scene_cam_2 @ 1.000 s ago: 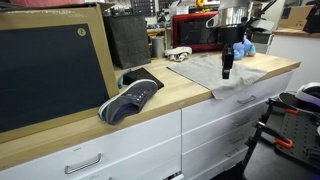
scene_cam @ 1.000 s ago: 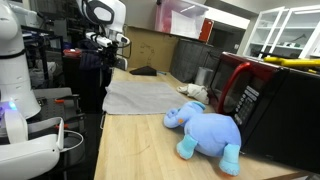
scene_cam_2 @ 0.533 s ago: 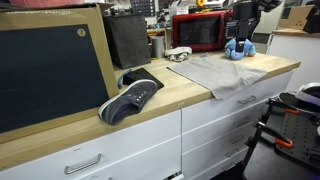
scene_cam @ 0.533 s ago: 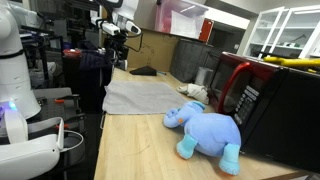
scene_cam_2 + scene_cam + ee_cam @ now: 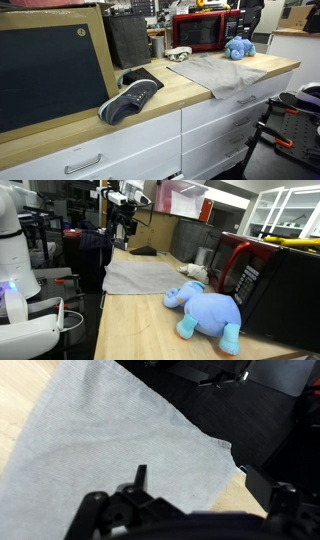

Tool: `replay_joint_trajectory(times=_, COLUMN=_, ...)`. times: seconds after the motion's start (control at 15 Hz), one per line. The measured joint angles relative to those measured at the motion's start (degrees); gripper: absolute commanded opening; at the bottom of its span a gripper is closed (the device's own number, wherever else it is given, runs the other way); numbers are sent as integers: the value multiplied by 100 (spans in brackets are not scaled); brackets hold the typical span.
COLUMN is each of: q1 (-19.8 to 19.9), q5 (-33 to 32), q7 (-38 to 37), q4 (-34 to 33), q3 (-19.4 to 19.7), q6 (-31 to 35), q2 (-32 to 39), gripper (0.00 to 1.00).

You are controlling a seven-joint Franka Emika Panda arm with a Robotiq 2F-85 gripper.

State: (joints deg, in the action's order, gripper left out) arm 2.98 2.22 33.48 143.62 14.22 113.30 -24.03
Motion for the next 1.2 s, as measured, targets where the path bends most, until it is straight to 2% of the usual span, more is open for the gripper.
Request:
replay_joint_trajectory(times=0.53, q1=270, q5=-175, q7=53, q4=-472, q3=293, q6=-12, q2=29, gripper=100)
replay_joint_trajectory(times=1.0, q1=285, q5=158, q7=917, q4=-991, q3=746, q6=-50, q2=100, gripper=100)
replay_joint_trajectory(times=1.2, q1=325, q5=166, q7=949, q4=-1017, q3=759, q6=-61, q2=141, gripper=100)
